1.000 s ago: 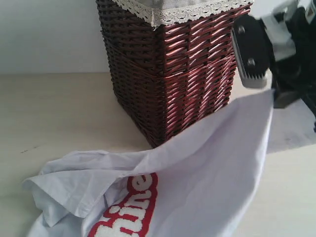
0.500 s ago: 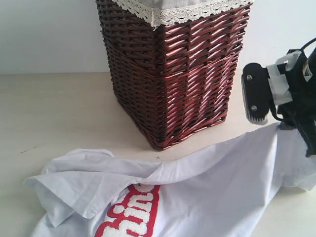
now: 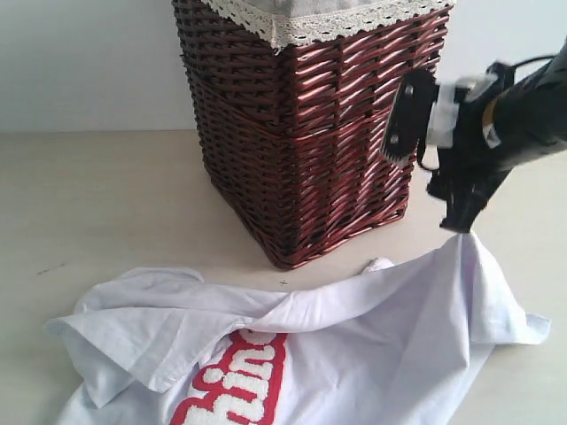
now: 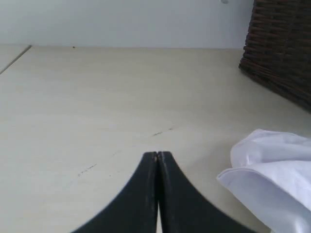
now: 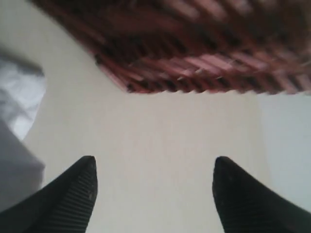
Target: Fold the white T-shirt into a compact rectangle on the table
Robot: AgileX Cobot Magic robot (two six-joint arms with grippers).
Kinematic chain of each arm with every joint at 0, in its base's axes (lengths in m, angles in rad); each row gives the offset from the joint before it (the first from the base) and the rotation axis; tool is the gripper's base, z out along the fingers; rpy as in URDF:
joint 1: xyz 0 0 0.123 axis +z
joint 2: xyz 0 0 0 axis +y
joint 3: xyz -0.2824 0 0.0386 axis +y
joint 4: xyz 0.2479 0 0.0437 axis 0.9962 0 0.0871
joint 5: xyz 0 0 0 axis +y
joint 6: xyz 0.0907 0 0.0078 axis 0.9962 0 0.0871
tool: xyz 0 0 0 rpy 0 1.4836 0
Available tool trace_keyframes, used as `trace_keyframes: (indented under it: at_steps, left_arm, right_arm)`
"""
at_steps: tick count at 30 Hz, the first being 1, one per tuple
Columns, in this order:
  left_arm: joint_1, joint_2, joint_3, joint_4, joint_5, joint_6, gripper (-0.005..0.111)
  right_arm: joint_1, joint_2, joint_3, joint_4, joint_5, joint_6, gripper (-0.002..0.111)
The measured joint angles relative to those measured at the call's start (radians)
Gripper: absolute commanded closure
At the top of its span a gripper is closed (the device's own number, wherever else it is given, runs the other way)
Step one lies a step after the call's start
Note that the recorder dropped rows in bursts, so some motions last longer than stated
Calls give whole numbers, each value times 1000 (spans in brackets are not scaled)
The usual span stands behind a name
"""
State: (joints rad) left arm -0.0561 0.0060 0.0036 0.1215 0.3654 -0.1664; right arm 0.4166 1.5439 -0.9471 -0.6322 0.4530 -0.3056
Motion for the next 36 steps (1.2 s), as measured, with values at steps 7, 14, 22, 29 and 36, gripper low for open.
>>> trace_keyframes:
  at_steps: [7,14,22,29,36]
  left_arm:
    - [0,0,0,0,0,0,107]
    - [0,0,0,0,0,0,107]
    - [0,0,0,0,0,0,107]
    - [0,0,0,0,0,0,107]
    - [0,0,0,0,0,0,107]
  right_arm:
    - [0,-284,0,172,120,-100,49]
    - [0,-200,94,710,544,-641,52]
    - [0,-60,224,837,371,-841,54]
    - [0,86,231,826,-143,-792,54]
    - [0,79,231,854,-279,-770,54]
